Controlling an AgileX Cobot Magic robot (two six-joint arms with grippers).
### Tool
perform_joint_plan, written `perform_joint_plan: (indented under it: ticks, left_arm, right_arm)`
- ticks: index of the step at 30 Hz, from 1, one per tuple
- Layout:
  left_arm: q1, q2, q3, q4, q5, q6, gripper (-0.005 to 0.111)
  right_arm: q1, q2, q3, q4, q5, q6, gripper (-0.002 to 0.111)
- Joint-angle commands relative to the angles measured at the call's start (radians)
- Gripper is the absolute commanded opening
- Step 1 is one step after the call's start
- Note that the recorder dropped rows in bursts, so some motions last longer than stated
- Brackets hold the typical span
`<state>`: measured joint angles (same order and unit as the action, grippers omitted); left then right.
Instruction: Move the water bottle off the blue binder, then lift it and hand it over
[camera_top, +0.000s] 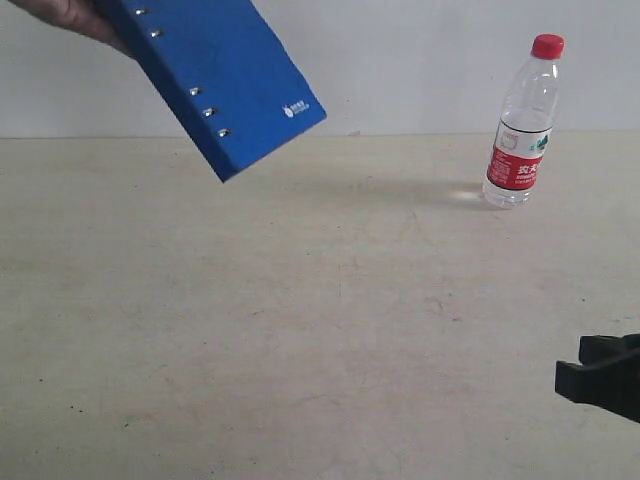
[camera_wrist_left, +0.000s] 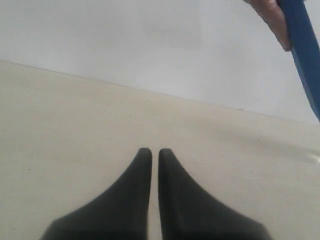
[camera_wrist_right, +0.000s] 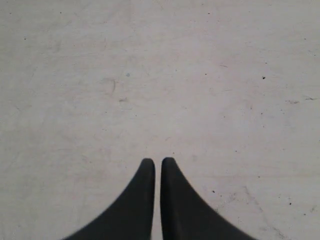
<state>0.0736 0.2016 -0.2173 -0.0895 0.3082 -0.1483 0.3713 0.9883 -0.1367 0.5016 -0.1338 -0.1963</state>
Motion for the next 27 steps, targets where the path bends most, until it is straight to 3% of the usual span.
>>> perform_joint_plan:
  ticks: [1, 4, 11, 15, 20, 23, 27]
  left_arm:
    - [0.003, -0.003, 0.003, -0.001, -0.007, -0.01, 0.005]
    - [0.003, -0.003, 0.003, 0.001, -0.004, -0.01, 0.005]
    - [0.001, -0.003, 0.003, 0.007, -0.002, -0.009, 0.005]
    - [0.001, -0.003, 0.003, 0.007, -0.002, -0.009, 0.005]
    - [0.001, -0.003, 0.003, 0.007, -0.002, -0.009, 0.005]
    - [0.001, -0.003, 0.003, 0.007, -0.002, -0.009, 0.005]
    - [0.001, -0.009, 0.003, 0.007, 0.002, -0.009, 0.005]
  right_arm:
    - [-0.002, 0.001, 0.005, 0.001, 0.002, 0.005, 0.0]
    - [-0.025, -0.089, 0.007, 0.001, 0.014, 0.005, 0.0]
    - [-0.278, -0.522, 0.007, -0.159, -0.1, -0.163, 0.0]
    - [-0.378, -0.714, 0.007, -0.159, 0.072, -0.218, 0.0]
    - [-0.484, -0.944, 0.02, -0.184, 0.408, -0.227, 0.0]
    - [-0.502, -0.988, 0.047, -0.215, 0.505, -0.207, 0.0]
    - [-0.447, -0.988, 0.047, -0.253, 0.579, -0.152, 0.0]
